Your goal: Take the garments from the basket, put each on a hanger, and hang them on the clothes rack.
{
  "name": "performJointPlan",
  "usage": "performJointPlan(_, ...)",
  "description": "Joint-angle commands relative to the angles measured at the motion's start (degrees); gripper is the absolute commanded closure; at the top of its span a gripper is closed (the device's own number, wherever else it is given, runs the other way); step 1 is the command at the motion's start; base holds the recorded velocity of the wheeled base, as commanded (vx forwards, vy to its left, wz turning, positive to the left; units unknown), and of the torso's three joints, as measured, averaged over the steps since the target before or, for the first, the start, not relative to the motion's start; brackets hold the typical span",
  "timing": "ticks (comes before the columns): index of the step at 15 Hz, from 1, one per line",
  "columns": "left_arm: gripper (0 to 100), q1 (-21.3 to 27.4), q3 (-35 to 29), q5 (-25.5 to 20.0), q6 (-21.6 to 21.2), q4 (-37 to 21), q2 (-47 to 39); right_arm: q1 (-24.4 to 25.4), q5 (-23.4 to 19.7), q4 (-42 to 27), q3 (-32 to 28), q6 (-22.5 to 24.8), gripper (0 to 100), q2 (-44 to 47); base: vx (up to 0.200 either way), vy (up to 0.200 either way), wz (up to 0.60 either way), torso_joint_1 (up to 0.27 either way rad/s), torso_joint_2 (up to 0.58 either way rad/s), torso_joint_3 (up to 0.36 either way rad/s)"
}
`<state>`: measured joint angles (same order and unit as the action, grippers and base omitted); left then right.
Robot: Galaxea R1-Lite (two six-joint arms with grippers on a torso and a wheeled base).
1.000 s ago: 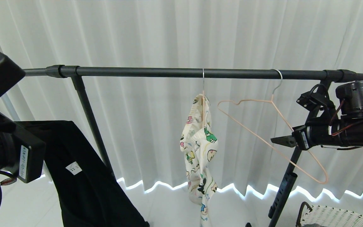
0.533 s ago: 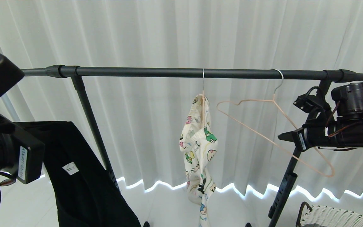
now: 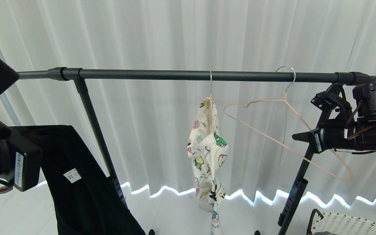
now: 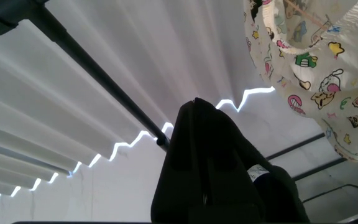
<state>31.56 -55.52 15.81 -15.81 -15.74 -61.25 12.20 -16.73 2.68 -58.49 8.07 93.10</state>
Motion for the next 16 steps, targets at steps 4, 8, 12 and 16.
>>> performJointPlan(4, 100, 0.0, -0.1, 0.1, -0.1, 0.0, 1.0, 0.0, 0.1, 0.1, 1.1, -1.4, 100, -6.4, 0.000, 0.000, 0.00, 0.000, 0.00, 0.000)
performJointPlan(8, 100, 0.0, -0.2, 0.1, -0.1, 0.0, 1.9, 0.0, 0.2, 0.1, 4.6, -3.1, 100, -13.4, 0.000, 0.000, 0.00, 0.000, 0.00, 0.000)
performJointPlan(12, 100, 0.0, -0.2, 0.1, -0.1, 0.0, 2.1, 0.0, 0.3, -0.2, 9.4, -3.4, 100, -20.3, 0.000, 0.000, 0.00, 0.000, 0.00, 0.000)
performJointPlan(16, 100, -0.1, -0.1, 0.2, -0.3, 0.0, 2.2, 0.1, 0.3, -2.7, 15.8, -3.2, 100, -27.6, 0.000, 0.000, 0.00, 0.000, 0.00, 0.000)
